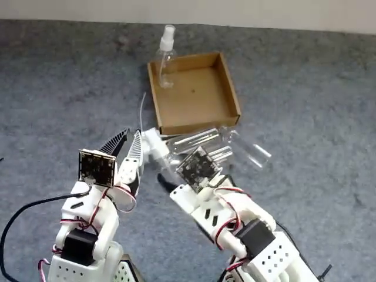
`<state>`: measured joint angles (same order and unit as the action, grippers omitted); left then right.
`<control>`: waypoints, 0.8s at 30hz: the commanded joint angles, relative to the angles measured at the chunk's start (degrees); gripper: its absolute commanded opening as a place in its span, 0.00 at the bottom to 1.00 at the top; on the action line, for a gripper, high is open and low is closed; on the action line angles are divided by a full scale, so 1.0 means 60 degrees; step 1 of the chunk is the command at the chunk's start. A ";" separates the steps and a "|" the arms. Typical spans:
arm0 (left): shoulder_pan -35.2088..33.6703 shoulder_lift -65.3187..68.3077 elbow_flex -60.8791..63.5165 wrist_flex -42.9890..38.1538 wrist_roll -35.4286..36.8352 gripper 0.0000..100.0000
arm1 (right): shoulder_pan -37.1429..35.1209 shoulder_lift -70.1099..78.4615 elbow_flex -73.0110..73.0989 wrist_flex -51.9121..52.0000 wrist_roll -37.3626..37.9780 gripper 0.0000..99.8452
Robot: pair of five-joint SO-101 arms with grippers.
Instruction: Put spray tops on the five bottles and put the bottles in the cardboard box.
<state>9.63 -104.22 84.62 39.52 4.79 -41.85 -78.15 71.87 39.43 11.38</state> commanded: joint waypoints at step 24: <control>0.0886 -0.0095 -0.2220 0.3238 -0.1524 0.22 | 0.2015 0.7656 -0.6996 -0.2630 -0.1553 0.00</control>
<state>10.59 -104.22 77.05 56.13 -2.59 -28.31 -42.46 41.36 25.10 3.38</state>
